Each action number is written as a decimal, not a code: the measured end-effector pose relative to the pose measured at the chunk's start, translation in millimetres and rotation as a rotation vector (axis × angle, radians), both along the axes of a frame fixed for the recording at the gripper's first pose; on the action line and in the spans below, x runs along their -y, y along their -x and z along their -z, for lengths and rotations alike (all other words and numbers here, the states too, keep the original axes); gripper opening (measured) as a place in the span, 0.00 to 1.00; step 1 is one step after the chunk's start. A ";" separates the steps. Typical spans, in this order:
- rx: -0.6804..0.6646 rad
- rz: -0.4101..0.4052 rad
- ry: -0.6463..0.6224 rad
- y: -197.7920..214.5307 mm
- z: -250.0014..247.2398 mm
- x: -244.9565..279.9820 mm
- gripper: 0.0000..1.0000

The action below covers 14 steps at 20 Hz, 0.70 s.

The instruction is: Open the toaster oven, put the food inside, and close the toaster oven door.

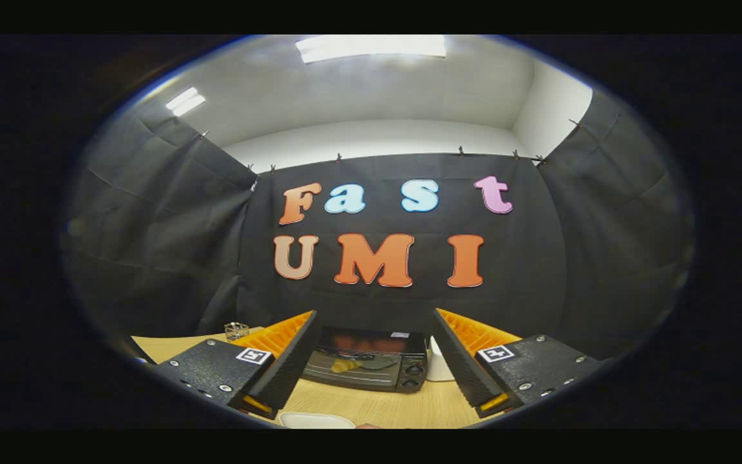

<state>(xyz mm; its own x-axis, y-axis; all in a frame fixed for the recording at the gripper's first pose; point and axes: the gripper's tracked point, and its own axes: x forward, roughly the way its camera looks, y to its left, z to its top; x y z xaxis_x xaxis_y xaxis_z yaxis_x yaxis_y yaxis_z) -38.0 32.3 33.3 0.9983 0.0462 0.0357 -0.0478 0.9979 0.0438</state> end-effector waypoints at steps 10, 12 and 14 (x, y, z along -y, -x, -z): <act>-0.014 0.000 -0.001 -10.1 10.2 -6.4 1.00; -0.027 0.001 -0.007 -11.9 16.2 -7.2 1.00; -0.042 -0.002 -0.016 -13.7 21.0 -7.9 1.00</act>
<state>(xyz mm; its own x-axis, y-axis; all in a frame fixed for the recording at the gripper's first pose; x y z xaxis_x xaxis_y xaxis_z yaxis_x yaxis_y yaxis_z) -24.3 40.2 12.3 0.9989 0.0476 -0.0056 -0.0471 0.9969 0.0623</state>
